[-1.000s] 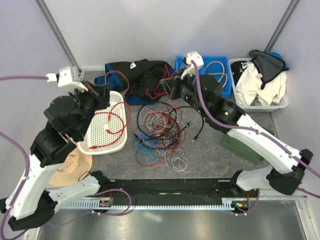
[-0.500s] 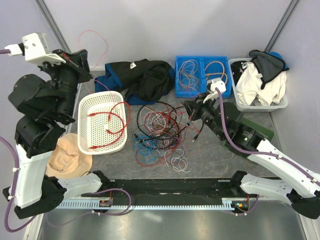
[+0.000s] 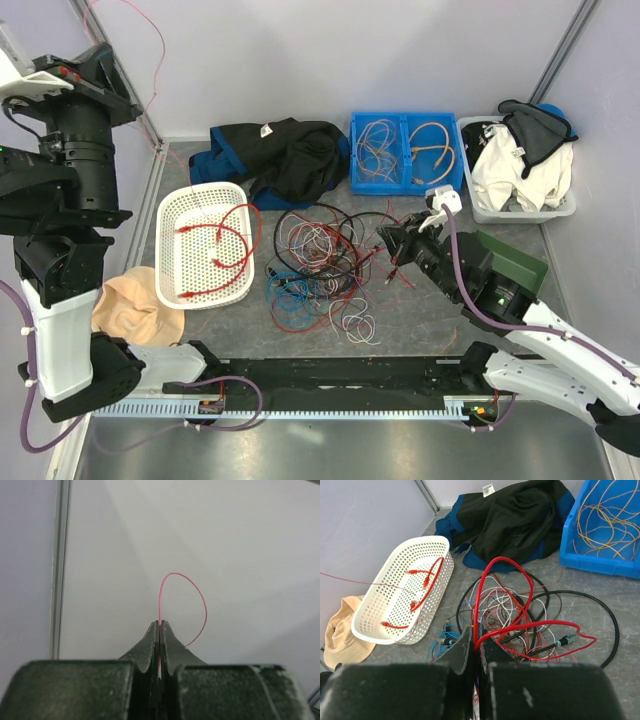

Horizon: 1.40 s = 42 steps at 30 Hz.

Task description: Untangle the cables

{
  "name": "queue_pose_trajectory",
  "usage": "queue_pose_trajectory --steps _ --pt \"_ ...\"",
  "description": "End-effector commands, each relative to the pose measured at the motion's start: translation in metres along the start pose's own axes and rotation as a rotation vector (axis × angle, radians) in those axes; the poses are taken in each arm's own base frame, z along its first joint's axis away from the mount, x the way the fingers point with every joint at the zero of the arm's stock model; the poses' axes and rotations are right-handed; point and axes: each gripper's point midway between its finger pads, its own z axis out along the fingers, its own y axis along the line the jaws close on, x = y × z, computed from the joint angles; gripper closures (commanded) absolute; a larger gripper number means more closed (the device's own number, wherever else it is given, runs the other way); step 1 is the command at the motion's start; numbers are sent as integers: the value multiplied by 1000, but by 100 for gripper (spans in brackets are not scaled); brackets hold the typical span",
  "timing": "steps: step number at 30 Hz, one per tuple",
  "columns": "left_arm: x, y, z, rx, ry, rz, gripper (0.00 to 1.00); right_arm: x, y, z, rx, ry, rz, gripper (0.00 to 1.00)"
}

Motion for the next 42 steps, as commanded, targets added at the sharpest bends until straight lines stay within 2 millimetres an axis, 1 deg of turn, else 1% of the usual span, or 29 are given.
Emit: queue_pose_trajectory --steps 1,3,6,7,8,9,10,12,15,17,18,20,21,22,23,24,26,27,29,30,31,32,34,35,36,38,39,41,42 --pt "-53 8 -3 4 -147 -51 98 10 -1 -2 -9 15 41 100" --pt "-64 10 -3 -1 -185 -56 98 24 2 -1 -37 56 48 100" --pt "-68 16 -1 -41 -210 -17 98 35 -4 -2 -18 78 43 100" --pt "-62 15 1 -50 -205 11 98 34 -6 -3 -10 73 42 100" --pt "-62 19 2 -70 -212 63 98 33 -8 -6 -7 65 41 100" --pt "-73 27 0 -106 -254 40 98 33 -9 -8 -4 68 36 100" --pt "-71 27 1 -119 -259 64 98 30 -9 -10 -6 61 37 100" --pt "-84 29 -1 -116 -301 64 98 29 -9 -13 -6 64 33 100" --pt "-101 26 -4 -85 -346 12 98 26 -10 -15 -5 57 34 100" --pt "-103 24 -3 -82 -357 18 98 26 -10 -16 -3 57 33 100" --pt "-98 22 0 -88 -349 36 98 27 -11 -15 0 59 32 100" --pt "-94 25 2 -125 -354 86 98 25 -12 -16 4 54 31 100" --pt "-82 21 6 -132 -335 124 98 26 -13 -17 8 55 26 100" --pt "-81 23 7 -156 -341 158 98 24 -13 -18 8 51 25 100" --pt "-74 24 8 -178 -324 181 98 24 -15 -19 13 52 21 100" --pt "-60 20 13 -183 -301 220 98 22 -15 -20 12 50 17 100" --pt "-48 23 15 -223 -283 270 98 18 -14 -24 10 43 17 100" --pt "-33 19 18 -225 -262 301 98 17 -14 -24 9 40 17 100" --pt "-18 20 23 -237 -240 317 98 17 -15 -27 8 37 18 100" --pt "-3 16 27 -228 -218 336 98 15 -14 -28 5 32 20 100" --pt "3 15 29 -222 -214 308 98 15 -15 -29 4 33 19 100" --pt "14 15 35 -221 -185 342 98 15 -16 -30 7 33 20 100" --pt "25 14 42 -210 -170 314 98 13 -17 -33 6 25 19 100" --pt "35 16 48 -214 -144 338 98 14 -18 -34 12 27 16 100" --pt "38 16 50 -212 -135 335 98 10 -19 -37 14 15 18 100" --pt "42 19 56 -215 -131 314 98 12 -22 -39 22 18 8 100" --pt "52 18 61 -213 -106 333 98 11 -23 -41 23 13 7 100" --pt "63 21 67 -222 -84 337 98 11 -25 -42 28 12 5 100" --pt "72 22 70 -226 -63 335 98 10 -25 -43 28 9 6 100"
